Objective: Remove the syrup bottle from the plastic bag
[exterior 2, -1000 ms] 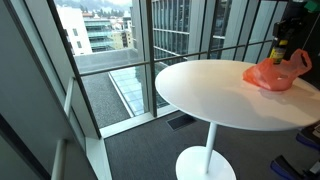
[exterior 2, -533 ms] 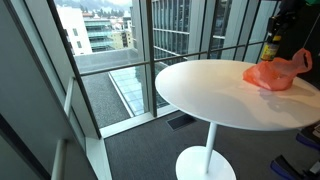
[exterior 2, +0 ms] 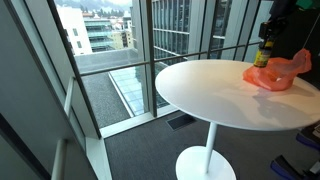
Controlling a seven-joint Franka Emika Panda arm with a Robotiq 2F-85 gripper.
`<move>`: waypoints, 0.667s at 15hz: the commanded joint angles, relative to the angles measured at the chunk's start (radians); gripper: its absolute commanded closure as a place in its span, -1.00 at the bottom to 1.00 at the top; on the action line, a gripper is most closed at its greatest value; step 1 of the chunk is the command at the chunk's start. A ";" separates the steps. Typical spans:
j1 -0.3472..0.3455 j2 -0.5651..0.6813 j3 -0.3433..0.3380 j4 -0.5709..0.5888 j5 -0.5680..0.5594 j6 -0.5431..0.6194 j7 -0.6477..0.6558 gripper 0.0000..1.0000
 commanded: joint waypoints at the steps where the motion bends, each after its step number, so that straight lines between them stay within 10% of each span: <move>1: 0.000 0.000 0.004 -0.004 0.001 -0.004 -0.006 0.10; 7: 0.001 0.000 0.004 -0.011 0.000 -0.005 -0.017 0.10; 8: 0.001 0.002 0.004 -0.016 0.004 -0.001 -0.030 0.60; 10: 0.008 0.011 0.011 -0.029 0.004 0.016 -0.043 0.60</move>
